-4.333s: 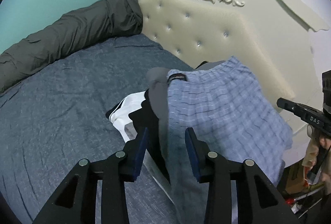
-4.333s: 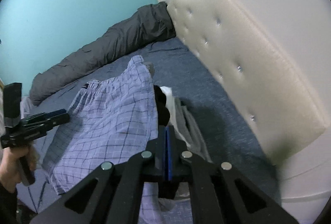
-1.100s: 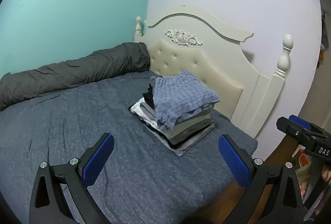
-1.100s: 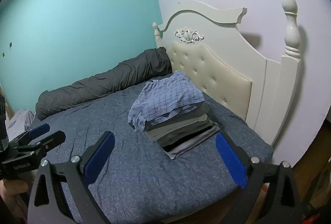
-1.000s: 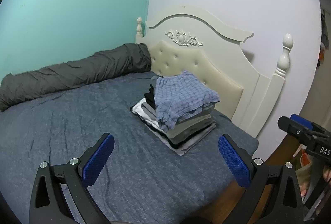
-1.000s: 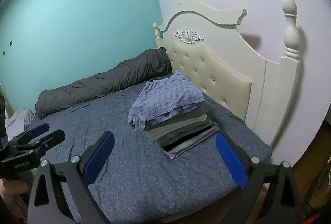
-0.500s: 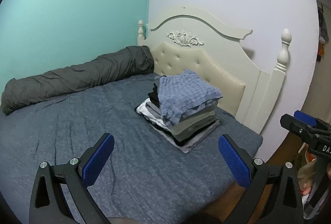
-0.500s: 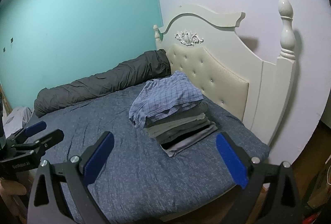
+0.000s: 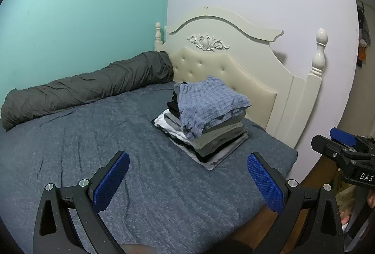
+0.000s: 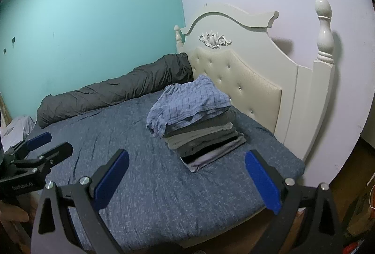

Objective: Fold clothes

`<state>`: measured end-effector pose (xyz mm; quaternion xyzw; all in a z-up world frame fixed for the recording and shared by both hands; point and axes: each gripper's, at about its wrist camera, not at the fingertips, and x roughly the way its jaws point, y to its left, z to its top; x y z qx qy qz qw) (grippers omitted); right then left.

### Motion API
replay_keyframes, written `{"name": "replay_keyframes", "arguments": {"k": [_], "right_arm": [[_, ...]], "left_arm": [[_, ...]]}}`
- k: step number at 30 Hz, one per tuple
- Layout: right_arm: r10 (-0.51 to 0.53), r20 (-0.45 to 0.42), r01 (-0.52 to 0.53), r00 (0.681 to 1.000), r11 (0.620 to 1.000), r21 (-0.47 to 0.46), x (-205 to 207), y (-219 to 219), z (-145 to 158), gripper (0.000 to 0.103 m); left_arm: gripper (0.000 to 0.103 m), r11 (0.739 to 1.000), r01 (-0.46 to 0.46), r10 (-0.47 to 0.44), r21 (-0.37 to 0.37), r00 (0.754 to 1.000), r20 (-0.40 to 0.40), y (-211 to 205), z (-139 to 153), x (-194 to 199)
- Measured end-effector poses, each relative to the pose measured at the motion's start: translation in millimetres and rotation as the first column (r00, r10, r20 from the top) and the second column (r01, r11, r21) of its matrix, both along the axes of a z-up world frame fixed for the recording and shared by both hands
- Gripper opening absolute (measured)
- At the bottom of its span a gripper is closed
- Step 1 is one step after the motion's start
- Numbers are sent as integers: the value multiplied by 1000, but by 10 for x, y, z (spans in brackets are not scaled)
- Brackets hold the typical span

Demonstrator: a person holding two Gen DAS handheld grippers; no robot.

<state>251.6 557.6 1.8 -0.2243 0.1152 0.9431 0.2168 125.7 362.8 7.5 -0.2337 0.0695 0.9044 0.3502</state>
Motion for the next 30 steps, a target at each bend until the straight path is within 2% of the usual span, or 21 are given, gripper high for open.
{"name": "replay_keyframes", "arguments": {"k": [30], "right_arm": [[-29,26,29,999,999,-22,52,2,-195,100]], "left_arm": [[102,999,38,-38,5,999,7,47,-101,51]]}}
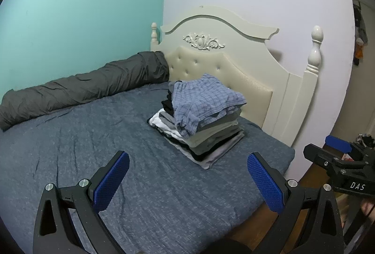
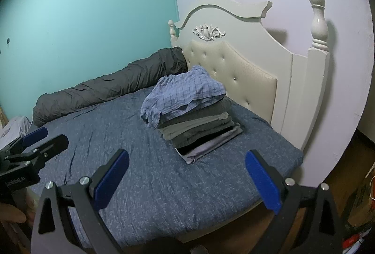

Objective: Fold clothes

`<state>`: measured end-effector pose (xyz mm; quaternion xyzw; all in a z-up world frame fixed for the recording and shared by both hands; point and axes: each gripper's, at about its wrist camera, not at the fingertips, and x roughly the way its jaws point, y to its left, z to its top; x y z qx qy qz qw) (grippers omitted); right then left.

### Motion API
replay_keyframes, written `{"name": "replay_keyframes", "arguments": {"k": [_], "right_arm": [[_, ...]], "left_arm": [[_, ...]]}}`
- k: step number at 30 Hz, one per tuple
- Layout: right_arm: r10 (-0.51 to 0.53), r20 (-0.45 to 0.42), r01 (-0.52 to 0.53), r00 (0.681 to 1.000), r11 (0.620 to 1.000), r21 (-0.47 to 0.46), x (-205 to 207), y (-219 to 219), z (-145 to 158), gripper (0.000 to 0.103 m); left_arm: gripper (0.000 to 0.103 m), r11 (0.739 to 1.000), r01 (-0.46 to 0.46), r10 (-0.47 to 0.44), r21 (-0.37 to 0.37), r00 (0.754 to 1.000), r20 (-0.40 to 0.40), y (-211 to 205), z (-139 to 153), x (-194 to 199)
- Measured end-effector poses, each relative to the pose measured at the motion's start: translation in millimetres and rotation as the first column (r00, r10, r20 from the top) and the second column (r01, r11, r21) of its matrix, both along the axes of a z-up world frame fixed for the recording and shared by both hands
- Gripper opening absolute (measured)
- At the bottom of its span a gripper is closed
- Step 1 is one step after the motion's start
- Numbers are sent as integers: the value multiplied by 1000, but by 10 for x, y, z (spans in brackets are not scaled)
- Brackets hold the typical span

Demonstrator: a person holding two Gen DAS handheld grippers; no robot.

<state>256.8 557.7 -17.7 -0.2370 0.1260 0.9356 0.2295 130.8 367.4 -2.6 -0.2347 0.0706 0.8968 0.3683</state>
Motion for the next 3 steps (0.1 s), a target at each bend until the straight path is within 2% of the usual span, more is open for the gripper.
{"name": "replay_keyframes", "arguments": {"k": [3], "right_arm": [[-2,3,2,1000,1000,-2,-7,4,-17,100]], "left_arm": [[103,1000,-7,7,0,1000,-5,-8,-6,1]]}}
